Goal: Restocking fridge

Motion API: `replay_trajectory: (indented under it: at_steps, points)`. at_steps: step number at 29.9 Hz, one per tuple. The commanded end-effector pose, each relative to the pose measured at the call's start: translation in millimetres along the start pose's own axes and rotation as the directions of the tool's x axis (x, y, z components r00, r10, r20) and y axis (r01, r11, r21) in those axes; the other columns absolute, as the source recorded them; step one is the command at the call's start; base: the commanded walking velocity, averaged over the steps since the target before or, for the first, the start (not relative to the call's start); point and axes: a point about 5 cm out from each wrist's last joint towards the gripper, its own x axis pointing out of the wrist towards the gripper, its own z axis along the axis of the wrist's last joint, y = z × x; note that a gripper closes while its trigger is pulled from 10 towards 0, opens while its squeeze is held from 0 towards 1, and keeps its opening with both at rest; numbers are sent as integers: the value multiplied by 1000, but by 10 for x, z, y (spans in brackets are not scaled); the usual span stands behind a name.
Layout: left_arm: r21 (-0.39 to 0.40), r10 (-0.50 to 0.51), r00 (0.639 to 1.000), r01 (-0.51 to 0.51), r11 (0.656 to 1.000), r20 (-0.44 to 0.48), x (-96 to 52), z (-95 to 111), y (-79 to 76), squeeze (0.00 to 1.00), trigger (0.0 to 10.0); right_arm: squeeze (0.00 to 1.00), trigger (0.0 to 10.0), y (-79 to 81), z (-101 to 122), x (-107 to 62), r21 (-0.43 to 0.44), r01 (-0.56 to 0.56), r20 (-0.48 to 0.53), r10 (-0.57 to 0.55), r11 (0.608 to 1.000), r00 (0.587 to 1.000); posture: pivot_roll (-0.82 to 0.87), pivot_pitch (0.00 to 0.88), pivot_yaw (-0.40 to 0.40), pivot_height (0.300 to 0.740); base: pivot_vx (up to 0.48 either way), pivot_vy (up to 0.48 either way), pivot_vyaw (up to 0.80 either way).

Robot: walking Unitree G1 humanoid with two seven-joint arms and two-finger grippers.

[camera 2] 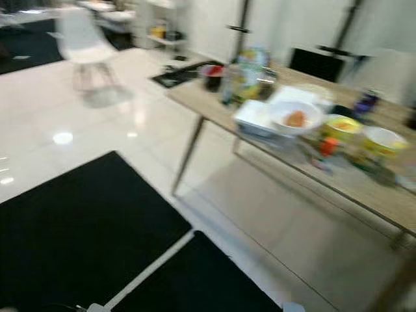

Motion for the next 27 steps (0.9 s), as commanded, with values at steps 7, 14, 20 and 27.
replay_trajectory:
  at_steps: [7, 14, 20, 27]
  points:
    - [-4, -4, 1000, 4, 1000, -11, -5, -39, -12, 0, 10000, 0, 10000, 0, -22, -1, -5, 2, -18, -2, 1000, 1000, -21, 33, 3, 740, 0, 0, -788]
    - [0, -6, 1000, 6, 1000, -14, -6, -48, -25, 0, 10000, 0, 10000, 0, -31, -2, -12, 3, -24, -3, 1000, 1000, -23, 32, 1, 740, 0, 0, -788]
    - [6, -5, 1000, 5, 1000, -14, -6, -47, -21, 0, 10000, 0, 10000, 5, -40, -2, -10, 1, -29, -2, 1000, 1000, -22, 32, 2, 740, 0, 0, -788]
    - [10, -2, 1000, 2, 1000, -13, -7, -45, -10, 0, 10000, 0, 10000, 10, -47, -1, -9, 0, -34, -1, 1000, 999, -22, 32, 2, 740, 0, 0, -788]
